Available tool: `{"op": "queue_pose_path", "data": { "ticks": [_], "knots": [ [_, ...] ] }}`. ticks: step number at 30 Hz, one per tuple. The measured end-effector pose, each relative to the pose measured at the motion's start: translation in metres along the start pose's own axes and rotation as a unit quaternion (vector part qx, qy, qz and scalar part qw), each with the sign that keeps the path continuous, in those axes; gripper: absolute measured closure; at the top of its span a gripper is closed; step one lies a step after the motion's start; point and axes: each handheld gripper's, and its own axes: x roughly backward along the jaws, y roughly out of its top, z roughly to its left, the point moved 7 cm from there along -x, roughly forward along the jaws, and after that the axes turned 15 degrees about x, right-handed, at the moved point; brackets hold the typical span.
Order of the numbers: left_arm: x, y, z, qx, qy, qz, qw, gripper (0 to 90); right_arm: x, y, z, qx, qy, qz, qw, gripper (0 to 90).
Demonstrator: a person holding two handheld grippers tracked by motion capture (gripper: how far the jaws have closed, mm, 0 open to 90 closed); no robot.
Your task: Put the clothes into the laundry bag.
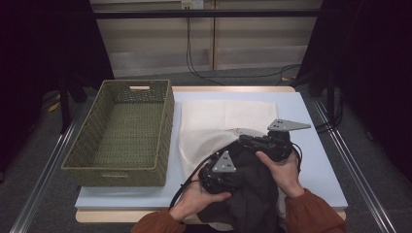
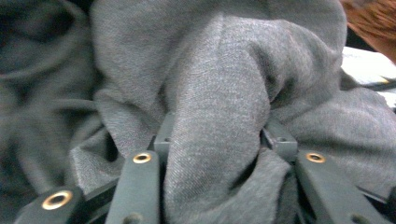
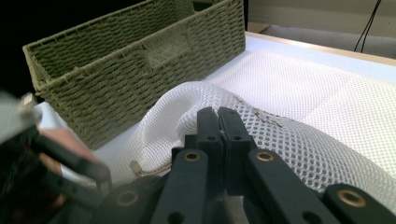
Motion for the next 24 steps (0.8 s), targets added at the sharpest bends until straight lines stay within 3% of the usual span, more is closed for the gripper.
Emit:
{"op": "queue_pose_path", "data": {
  "ticks": [6, 13, 16, 18, 21, 24],
  "knots": [
    [0.013, 0.016, 0.018, 0.022, 0.027, -0.009, 0.9993, 65.4, 0.006, 0.005, -0.003, -0.004, -0.005, -0.009, 0.9999, 88.9],
    [0.031, 0.041, 0.031, 0.037, 0.044, -0.06, 0.9965, 67.6, 0.012, 0.011, -0.003, -0.004, -0.005, -0.019, 0.9998, 88.9],
    [0.025, 0.042, 0.038, 0.041, 0.052, -0.059, 0.9961, 67.7, 0.011, 0.01, -0.005, -0.005, -0.005, -0.02, 0.9998, 88.9],
    [0.007, 0.035, 0.046, 0.033, 0.075, -0.04, 0.9958, 67.6, 0.01, 0.01, -0.005, -0.006, -0.007, -0.017, 0.9998, 89.0],
    [-0.008, 0.031, 0.057, 0.06, 0.078, -0.046, 0.9941, 67.6, 0.011, 0.011, -0.002, -0.002, -0.002, -0.019, 0.9998, 89.0],
    [-0.009, 0.035, 0.061, 0.065, 0.091, -0.046, 0.9926, 67.6, 0.012, 0.014, 0.003, 0.007, 0.0, -0.018, 0.9998, 89.0]
  ]
}}
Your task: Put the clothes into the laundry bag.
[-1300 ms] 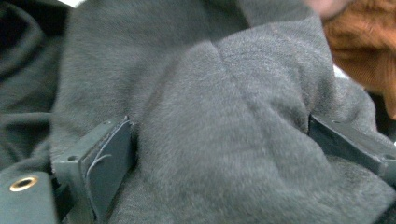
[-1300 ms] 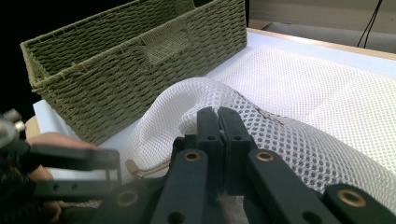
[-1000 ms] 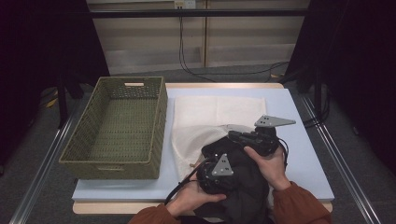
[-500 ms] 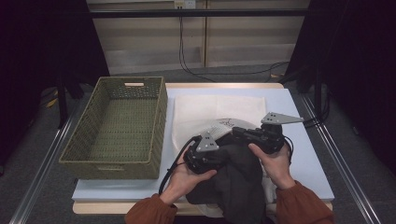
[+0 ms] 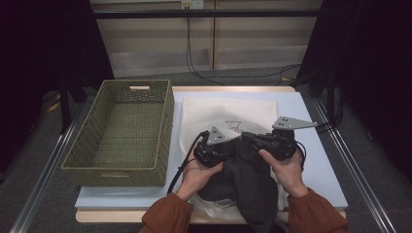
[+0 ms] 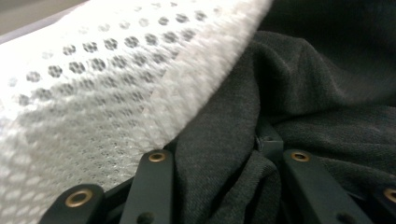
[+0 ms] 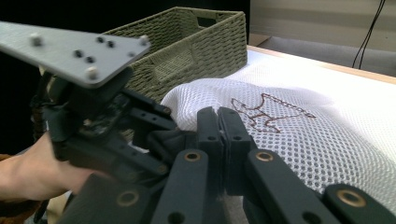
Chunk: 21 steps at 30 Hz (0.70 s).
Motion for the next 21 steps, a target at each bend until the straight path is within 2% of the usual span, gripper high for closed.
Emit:
{"op": "queue_pose_path", "data": {
  "ticks": [2, 5, 6, 8, 10, 11, 12, 13, 17, 21],
  "knots": [
    [0.003, 0.007, 0.001, 0.0, 0.003, -0.004, 1.0, 67.6, 0.001, 0.001, 0.001, 0.001, 0.001, -0.002, 1.0, 89.0],
    [0.012, 0.019, 0.002, 0.009, 0.003, -0.031, 0.9995, 67.9, 0.005, 0.006, 0.003, 0.004, 0.002, -0.011, 0.9999, 89.0],
    [0.014, 0.021, 0.002, 0.013, 0.005, -0.042, 0.999, 68.0, 0.006, 0.007, 0.004, 0.004, 0.002, -0.012, 0.9999, 89.0],
    [0.014, 0.021, 0.002, 0.01, 0.009, -0.044, 0.9989, 68.0, 0.007, 0.007, 0.004, 0.005, 0.004, -0.013, 0.9999, 89.0],
    [0.0, 0.011, 0.008, -0.013, 0.041, -0.03, 0.9986, 67.9, 0.004, 0.005, 0.005, 0.005, 0.003, -0.005, 1.0, 89.0],
    [-0.006, 0.007, 0.012, -0.005, 0.038, -0.023, 0.999, 67.8, 0.003, 0.003, 0.005, 0.005, 0.005, -0.003, 1.0, 89.0],
    [-0.011, 0.004, 0.014, 0.008, 0.026, -0.023, 0.9994, 67.6, 0.002, 0.001, 0.006, 0.004, 0.006, 0.001, 1.0, 89.0],
    [-0.014, 0.002, 0.016, 0.012, 0.025, -0.022, 0.9994, 67.4, 0.002, 0.0, 0.007, 0.005, 0.007, 0.003, 1.0, 89.0],
    [-0.017, 0.0, 0.015, 0.003, 0.029, -0.017, 0.9994, 66.7, 0.004, -0.002, 0.006, 0.003, 0.003, 0.004, 1.0, 89.0],
    [-0.016, -0.002, 0.015, 0.015, 0.006, -0.014, 0.9998, 63.3, 0.002, -0.013, 0.006, 0.0, 0.004, 0.017, 0.9998, 89.0]
  ]
}}
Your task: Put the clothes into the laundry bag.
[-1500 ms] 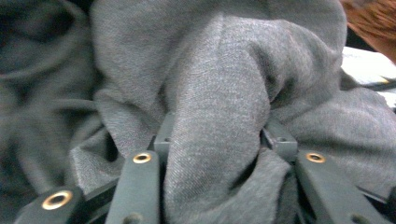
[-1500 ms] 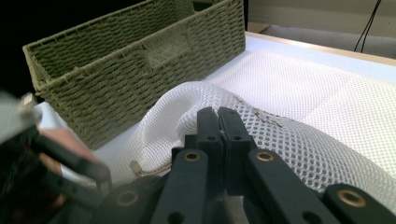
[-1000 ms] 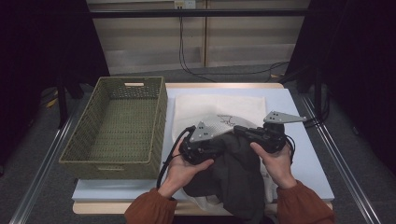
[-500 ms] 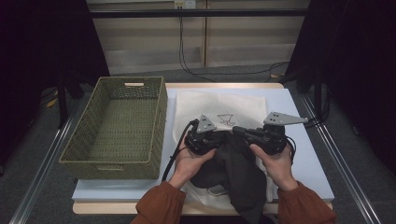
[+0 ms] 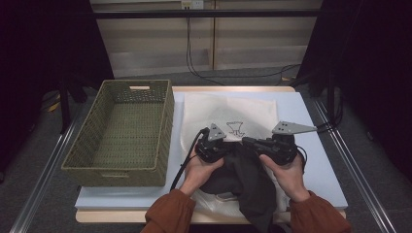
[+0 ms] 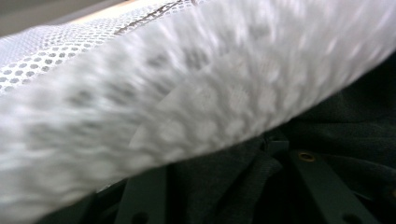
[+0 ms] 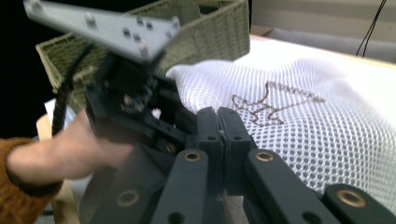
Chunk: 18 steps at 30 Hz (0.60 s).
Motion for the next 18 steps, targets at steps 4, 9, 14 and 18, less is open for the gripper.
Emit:
{"op": "queue_pose_path", "data": {
  "ticks": [4, 9, 14, 18],
  "knots": [
    [0.005, -0.001, -0.002, -0.001, -0.018, -0.004, 0.9998, 56.6, -0.004, -0.01, 0.002, -0.001, 0.005, 0.012, 0.9999, 88.9],
    [0.02, -0.003, -0.008, -0.011, -0.034, -0.003, 0.9994, 44.3, -0.006, -0.016, 0.001, -0.005, 0.007, 0.017, 0.9998, 88.9],
    [0.037, -0.004, -0.013, -0.011, -0.039, -0.003, 0.9992, 35.6, -0.008, -0.018, 0.001, -0.004, 0.008, 0.019, 0.9998, 88.9],
    [0.052, -0.003, -0.015, -0.008, -0.059, -0.014, 0.9981, 31.7, -0.008, -0.019, 0.0, -0.006, 0.007, 0.019, 0.9998, 88.9]
  ]
}}
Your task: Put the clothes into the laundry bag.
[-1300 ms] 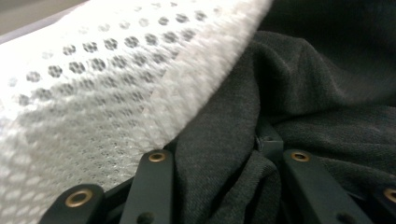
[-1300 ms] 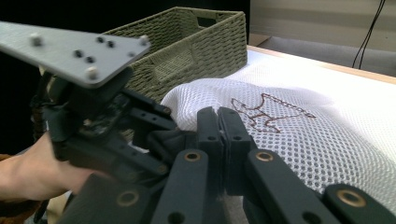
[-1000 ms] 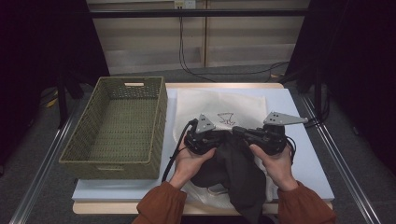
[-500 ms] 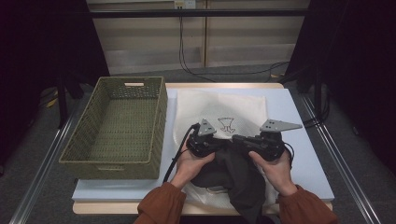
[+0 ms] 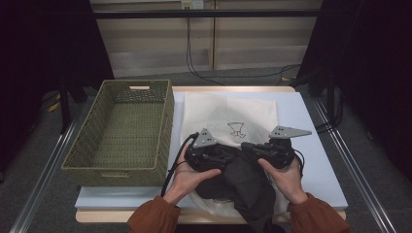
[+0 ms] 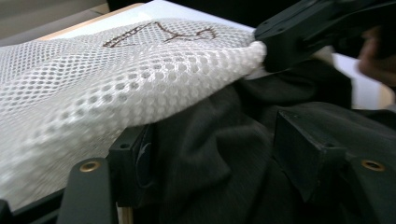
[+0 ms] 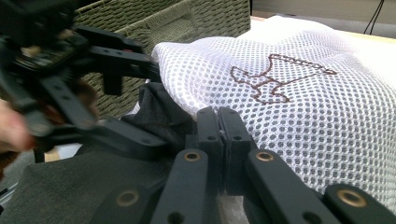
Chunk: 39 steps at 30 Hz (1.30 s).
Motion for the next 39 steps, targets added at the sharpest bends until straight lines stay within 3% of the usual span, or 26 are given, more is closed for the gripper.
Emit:
{"op": "queue_pose_path", "data": {
  "ticks": [2, 3, 5, 8, 13, 14, 16, 19, 21, 23, 26, 30, 33, 35, 38, 39],
  "knots": [
    [0.01, 0.0, 0.0, 0.002, -0.006, -0.004, 1.0, 30.8, 0.0, -0.001, -0.001, -0.002, 0.001, 0.0, 1.0, 88.8],
    [0.015, 0.0, 0.001, -0.007, 0.002, -0.004, 1.0, 29.4, -0.001, -0.002, -0.002, -0.003, 0.001, 0.0, 1.0, 88.8],
    [0.023, -0.004, -0.001, -0.006, -0.014, 0.003, 0.9999, 27.1, -0.001, -0.003, -0.002, -0.006, -0.003, 0.002, 1.0, 88.8],
    [0.027, -0.015, -0.003, -0.02, -0.01, 0.014, 0.9997, 22.1, -0.002, -0.003, -0.002, -0.006, -0.003, 0.004, 1.0, 88.6],
    [0.015, -0.026, -0.004, -0.004, -0.022, 0.009, 0.9997, 18.7, -0.004, -0.004, -0.002, -0.005, -0.002, 0.007, 1.0, 88.6],
    [0.006, -0.03, -0.01, -0.014, -0.024, 0.027, 0.9992, 17.4, -0.005, -0.004, -0.002, -0.006, -0.002, 0.008, 0.9999, 88.6],
    [0.002, -0.031, -0.013, -0.021, -0.023, 0.027, 0.9991, 15.2, -0.005, -0.005, -0.002, -0.005, -0.002, 0.009, 0.9999, 88.6],
    [-0.008, -0.04, -0.028, -0.043, -0.053, 0.052, 0.9963, 15.0, -0.006, -0.007, -0.002, -0.007, -0.001, 0.011, 0.9999, 88.4],
    [-0.011, -0.043, -0.031, -0.044, -0.062, 0.064, 0.9951, 12.1, -0.007, -0.008, -0.002, -0.008, 0.001, 0.012, 0.9999, 88.4],
    [-0.014, -0.046, -0.031, -0.05, -0.058, 0.069, 0.9947, 9.8, -0.007, -0.008, -0.001, -0.007, 0.002, 0.014, 0.9999, 88.3],
    [-0.018, -0.052, -0.027, -0.042, -0.057, 0.084, 0.9939, 9.9, -0.008, -0.007, 0.0, -0.004, 0.003, 0.015, 0.9999, 88.3],
    [-0.028, -0.063, -0.016, -0.039, -0.027, 0.099, 0.9939, 16.8, -0.01, -0.008, 0.001, -0.005, 0.006, 0.018, 0.9998, 88.2],
    [-0.033, -0.065, -0.012, -0.04, -0.017, 0.11, 0.993, 22.9, -0.012, -0.008, 0.003, -0.001, 0.008, 0.02, 0.9998, 88.2],
    [-0.031, -0.064, -0.011, -0.046, -0.012, 0.124, 0.9911, 27.8, -0.012, -0.007, 0.004, -0.002, 0.007, 0.021, 0.9997, 88.3],
    [-0.034, -0.065, -0.009, -0.038, -0.019, 0.119, 0.992, 37.5, -0.012, -0.006, 0.004, -0.003, 0.008, 0.02, 0.9998, 88.2],
    [-0.034, -0.066, -0.008, -0.042, -0.013, 0.126, 0.991, 40.6, -0.012, -0.006, 0.004, -0.003, 0.008, 0.019, 0.9998, 88.3]
  ]
}}
